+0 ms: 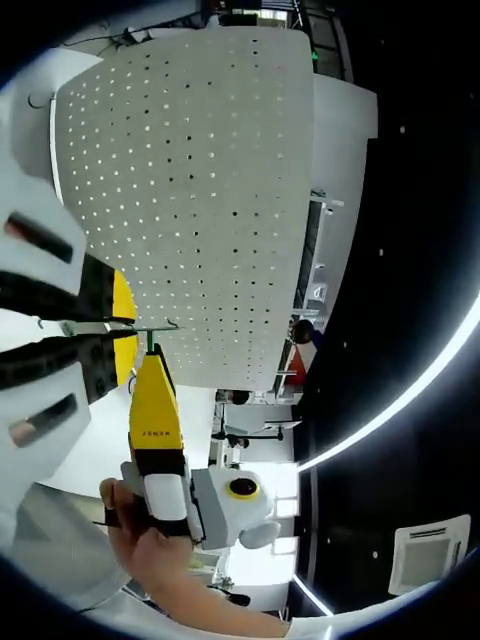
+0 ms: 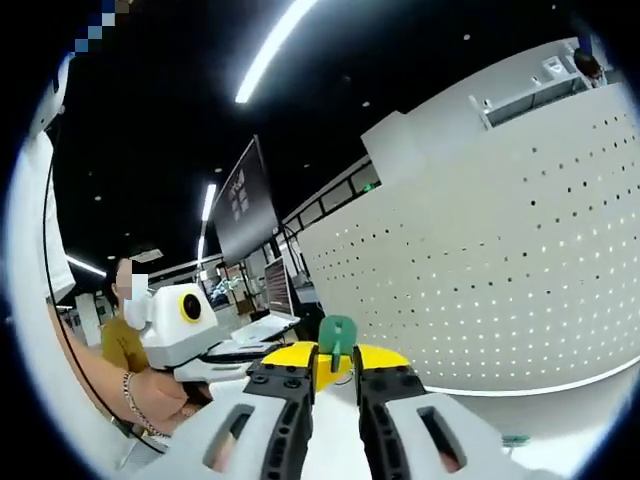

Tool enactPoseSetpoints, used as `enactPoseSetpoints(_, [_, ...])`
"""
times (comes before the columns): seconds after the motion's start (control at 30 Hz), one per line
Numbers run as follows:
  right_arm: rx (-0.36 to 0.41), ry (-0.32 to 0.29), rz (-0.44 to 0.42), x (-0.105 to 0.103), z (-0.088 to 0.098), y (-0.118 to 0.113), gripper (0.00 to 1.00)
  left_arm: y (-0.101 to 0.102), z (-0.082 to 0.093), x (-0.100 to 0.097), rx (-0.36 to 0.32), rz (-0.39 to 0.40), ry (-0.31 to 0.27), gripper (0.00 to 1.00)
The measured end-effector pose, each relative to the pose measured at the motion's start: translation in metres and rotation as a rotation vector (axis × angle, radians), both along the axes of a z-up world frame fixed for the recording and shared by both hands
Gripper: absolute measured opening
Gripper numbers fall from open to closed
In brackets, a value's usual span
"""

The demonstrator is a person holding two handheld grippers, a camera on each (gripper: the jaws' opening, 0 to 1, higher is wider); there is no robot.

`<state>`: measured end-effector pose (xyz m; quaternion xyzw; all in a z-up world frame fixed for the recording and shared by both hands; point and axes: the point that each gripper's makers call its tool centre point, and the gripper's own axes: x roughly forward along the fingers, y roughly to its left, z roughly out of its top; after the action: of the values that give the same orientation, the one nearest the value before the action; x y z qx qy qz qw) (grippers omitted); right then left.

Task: Insert the hook assembly into the mounting plate slot until the hook locks in place.

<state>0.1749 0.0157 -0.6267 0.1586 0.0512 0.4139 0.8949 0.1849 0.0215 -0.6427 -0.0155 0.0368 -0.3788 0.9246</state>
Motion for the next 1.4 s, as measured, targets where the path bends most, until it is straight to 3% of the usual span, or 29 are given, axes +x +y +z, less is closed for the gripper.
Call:
enactPoseSetpoints(0.37, [-0.019, -0.011, -0.014, 0.0037, -0.0002, 0.003, 0.02, -0.0012, 0.0013, -0.0009, -0.001, 0.003, -0.006, 0.02])
enactPoseSetpoints(1.2, [0.013, 0.003, -0.006, 0.0036, 0.0024, 0.0036, 0.0, -0.0009, 0.0035, -0.0009, 0.013, 0.004, -0.028, 0.04])
enactPoseSetpoints(1.4, [0.022, 0.004, -0.001, 0.0028, 0.0049, 0.0039, 0.0, -0.0013, 0.0015, -0.0025, 0.018, -0.017, -0.025, 0.08])
